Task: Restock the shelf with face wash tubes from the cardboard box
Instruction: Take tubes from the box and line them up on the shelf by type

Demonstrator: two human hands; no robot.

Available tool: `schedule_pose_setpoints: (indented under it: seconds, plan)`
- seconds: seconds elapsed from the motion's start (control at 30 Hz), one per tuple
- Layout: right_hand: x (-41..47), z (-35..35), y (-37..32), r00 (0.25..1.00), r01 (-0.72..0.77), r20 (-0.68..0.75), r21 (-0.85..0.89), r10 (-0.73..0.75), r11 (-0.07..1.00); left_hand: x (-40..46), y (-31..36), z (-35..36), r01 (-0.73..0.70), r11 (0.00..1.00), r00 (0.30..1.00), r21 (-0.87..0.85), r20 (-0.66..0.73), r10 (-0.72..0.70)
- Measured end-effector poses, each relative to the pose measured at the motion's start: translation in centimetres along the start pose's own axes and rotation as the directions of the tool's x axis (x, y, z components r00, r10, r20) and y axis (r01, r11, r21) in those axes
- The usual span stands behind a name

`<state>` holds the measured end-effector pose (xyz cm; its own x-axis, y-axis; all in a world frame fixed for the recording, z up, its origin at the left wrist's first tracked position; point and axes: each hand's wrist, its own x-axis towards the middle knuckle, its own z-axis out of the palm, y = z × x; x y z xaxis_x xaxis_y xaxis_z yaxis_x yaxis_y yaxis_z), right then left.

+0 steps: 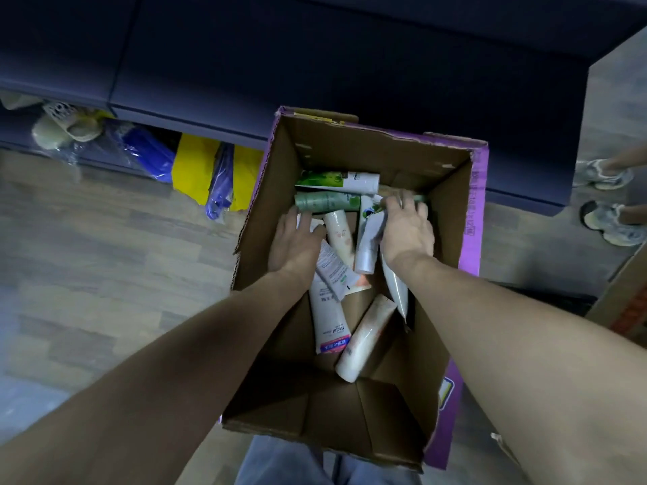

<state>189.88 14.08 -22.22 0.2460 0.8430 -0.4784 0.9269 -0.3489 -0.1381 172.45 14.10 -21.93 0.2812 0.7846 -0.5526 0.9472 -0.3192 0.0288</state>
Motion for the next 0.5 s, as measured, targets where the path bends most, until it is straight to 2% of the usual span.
schedule_pose_setpoints:
  seconds: [0.1, 0.17, 0.23, 0.37, 0.5]
  plan:
    - [-1.1, -0.4, -0.5, 0.992, -0.124, 0.018, 0.262, 0.124, 0.957, -1.9, 0.3, 0.0, -0.015, 0.996, 1.0, 0.089, 0.006, 0.015]
    - [-1.9, -1.1, -0.5, 0.976, -0.205, 0.034, 0.477, 0.215, 0.855, -2.7, 0.7, 0.2, -0.009, 0.996, 0.999, 0.094, 0.038, 0.006]
    - [-2.9, -2.0, -0.5, 0.962, -0.258, 0.086, 0.608, 0.26, 0.751, -3.8, 1.1, 0.2, -0.008, 0.997, 0.998, 0.078, 0.057, 0.003]
    - [-4.1, -3.1, -0.5, 0.948, -0.283, 0.093, 0.687, 0.306, 0.669, -6.0, 1.5, 0.2, 0.092, 0.988, 0.989, -0.124, 0.123, -0.077]
    - [-5.6, -4.0, -0.7, 0.915, -0.312, 0.079, 0.759, 0.396, 0.571, -8.0, 1.4, -0.1, 0.192, 0.91, 0.973, -0.368, 0.195, -0.126]
